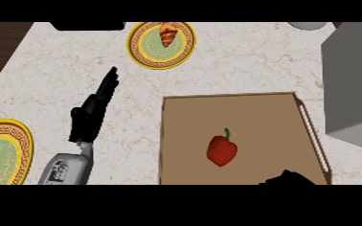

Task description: Pick the cupcake from the tray and place it in the tiered shelf

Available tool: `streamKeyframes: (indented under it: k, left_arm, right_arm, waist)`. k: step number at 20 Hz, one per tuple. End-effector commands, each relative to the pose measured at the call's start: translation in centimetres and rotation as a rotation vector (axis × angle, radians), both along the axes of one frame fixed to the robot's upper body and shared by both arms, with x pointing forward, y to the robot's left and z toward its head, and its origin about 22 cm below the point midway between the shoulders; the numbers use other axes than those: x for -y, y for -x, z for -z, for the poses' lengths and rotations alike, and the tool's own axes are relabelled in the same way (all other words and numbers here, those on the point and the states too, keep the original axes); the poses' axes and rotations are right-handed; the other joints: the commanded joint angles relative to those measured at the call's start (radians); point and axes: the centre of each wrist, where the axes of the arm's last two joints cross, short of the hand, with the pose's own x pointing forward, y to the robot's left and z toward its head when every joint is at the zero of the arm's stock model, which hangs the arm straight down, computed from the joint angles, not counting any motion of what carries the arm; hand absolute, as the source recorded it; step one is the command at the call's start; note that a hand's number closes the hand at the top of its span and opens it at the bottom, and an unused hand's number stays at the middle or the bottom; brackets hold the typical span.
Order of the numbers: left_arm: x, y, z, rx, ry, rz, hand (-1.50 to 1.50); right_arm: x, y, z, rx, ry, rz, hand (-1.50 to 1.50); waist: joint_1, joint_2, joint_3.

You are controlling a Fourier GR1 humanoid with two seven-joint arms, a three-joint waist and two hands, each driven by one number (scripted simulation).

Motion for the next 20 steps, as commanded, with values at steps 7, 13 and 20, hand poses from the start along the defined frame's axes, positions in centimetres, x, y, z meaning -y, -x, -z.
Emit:
streamKeyframes:
  k: [7,13,20]
  left_arm:
    - [-1.1,0.7,0.6,0.003,0.015,-0.066,0.00]
    - [-2.5,1.0,0.6,0.005,0.001,-0.096,0.00]
    - [-2.9,1.0,0.3,0.005,-0.001,-0.105,0.00]
  right_arm:
    - [3.2,1.1,-3.1,-0.055,-0.382,-0.307,1.50]
    - [6.9,-0.3,-4.6,0.014,-0.522,-0.301,1.50]
    - [14.3,-3.2,-7.9,0.207,-0.605,-0.218,1.50]
  waist:
    - [-0.068,0.008,0.005]
    - [-0.095,0.010,0.002]
    - [-0.104,0.009,-0.002]
